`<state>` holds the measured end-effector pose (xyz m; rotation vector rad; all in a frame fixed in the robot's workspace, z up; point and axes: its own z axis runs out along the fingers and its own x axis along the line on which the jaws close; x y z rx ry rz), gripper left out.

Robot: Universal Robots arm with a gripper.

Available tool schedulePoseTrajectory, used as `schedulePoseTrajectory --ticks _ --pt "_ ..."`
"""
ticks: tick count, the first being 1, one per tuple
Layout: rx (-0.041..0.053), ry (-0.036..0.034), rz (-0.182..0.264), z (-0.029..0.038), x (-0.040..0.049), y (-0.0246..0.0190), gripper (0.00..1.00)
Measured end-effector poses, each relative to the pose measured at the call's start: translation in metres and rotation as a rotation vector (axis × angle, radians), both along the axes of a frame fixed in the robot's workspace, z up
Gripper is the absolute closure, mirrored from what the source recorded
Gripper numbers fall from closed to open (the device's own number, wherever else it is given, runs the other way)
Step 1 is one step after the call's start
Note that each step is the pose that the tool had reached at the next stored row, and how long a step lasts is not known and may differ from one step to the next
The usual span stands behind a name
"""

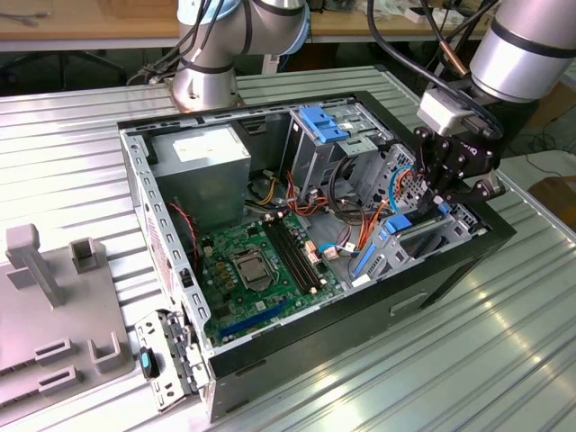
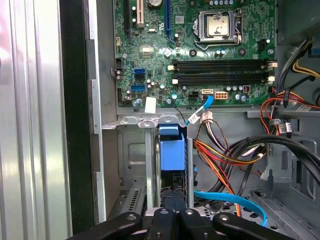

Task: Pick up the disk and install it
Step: 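Insert the first disk wire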

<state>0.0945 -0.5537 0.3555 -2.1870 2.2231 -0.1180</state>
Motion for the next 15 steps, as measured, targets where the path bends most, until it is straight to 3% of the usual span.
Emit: schedulePoseTrajectory --ticks 3,4,9,15 --pt "0.0 0.0 0.0 0.0 0.0021 -0.0001 0.89" --pt "0.0 0.0 0.0 0.0 0.0075 0.0 0.89" --pt "-0.001 0.0008 0.0 0.0 0.0177 0.0 0.89" --pt "-0.0014 0.0019 0.0 0.0002 0.0248 0.0 0.89"
